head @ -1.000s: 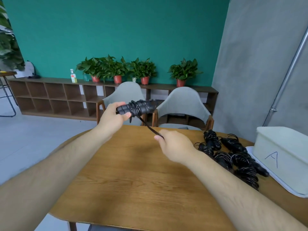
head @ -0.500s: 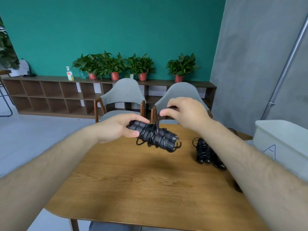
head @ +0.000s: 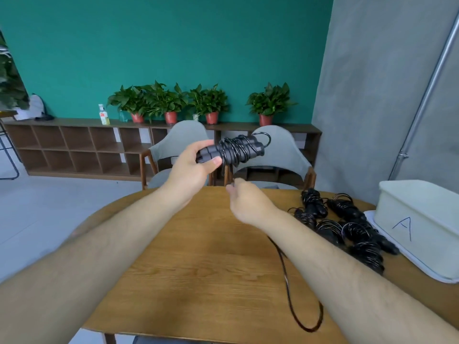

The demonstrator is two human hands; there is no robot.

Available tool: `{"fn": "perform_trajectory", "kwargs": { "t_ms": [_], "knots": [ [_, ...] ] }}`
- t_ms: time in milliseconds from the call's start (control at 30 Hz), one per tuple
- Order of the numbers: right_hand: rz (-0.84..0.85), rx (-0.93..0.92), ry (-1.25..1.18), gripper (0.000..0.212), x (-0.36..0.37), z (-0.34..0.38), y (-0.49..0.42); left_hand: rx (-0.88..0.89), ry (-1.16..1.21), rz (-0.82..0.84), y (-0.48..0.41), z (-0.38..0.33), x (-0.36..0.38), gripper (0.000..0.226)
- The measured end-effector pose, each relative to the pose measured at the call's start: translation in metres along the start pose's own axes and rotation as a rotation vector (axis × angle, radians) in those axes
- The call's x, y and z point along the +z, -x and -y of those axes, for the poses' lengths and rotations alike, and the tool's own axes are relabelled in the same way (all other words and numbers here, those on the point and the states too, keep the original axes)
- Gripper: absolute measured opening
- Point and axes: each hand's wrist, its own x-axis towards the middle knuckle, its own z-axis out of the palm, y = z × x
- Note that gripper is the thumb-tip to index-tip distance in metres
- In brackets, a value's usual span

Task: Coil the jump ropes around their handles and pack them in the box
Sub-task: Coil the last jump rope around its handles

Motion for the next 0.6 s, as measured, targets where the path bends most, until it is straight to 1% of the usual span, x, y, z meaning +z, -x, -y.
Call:
{"fn": "perform_trajectory", "kwargs": {
  "t_ms": [67, 133, 200, 233, 300, 400, 467, 533, 600],
  "knots": [
    [0.065, 0.019, 0.029, 0.019, 0.006, 0.007, 0.007, 0.029, -0.138, -0.071, 0.0, 0.0, 0.002, 0.048],
    [0.118, 0.004, 0.052, 0.018, 0.005, 0.012, 0.012, 0.086, -0.324, -0.086, -0.002, 0.007, -0.002, 0.051],
    [0.154, -0.062, 0.168, 0.014, -0.002, 0.017, 0.02, 0.077, -0.425, -0.072, -0.005, 0.018, -0.01, 0.052],
    [0.136, -0.113, 0.264, 0.015, -0.008, 0.022, 0.024, 0.06, -0.469, -0.05, -0.006, 0.023, -0.014, 0.051],
    [0.028, -0.238, 0.463, 0.017, -0.025, 0.03, 0.029, 0.029, -0.556, 0.036, -0.005, 0.033, -0.021, 0.051],
    [-0.1, -0.396, 0.63, 0.02, -0.047, 0.034, 0.02, 0.059, -0.616, 0.252, 0.006, 0.036, -0.023, 0.052],
    [-0.138, -0.443, 0.667, 0.016, -0.056, 0.034, 0.013, 0.104, -0.602, 0.379, 0.013, 0.032, -0.02, 0.048],
    [-0.161, -0.457, 0.654, 0.015, -0.063, 0.029, 0.006, 0.129, -0.589, 0.455, 0.015, 0.026, -0.024, 0.047],
    [-0.143, -0.438, 0.625, 0.025, -0.07, 0.023, -0.003, 0.1, -0.509, 0.524, 0.017, 0.018, -0.035, 0.047]
  ]
}}
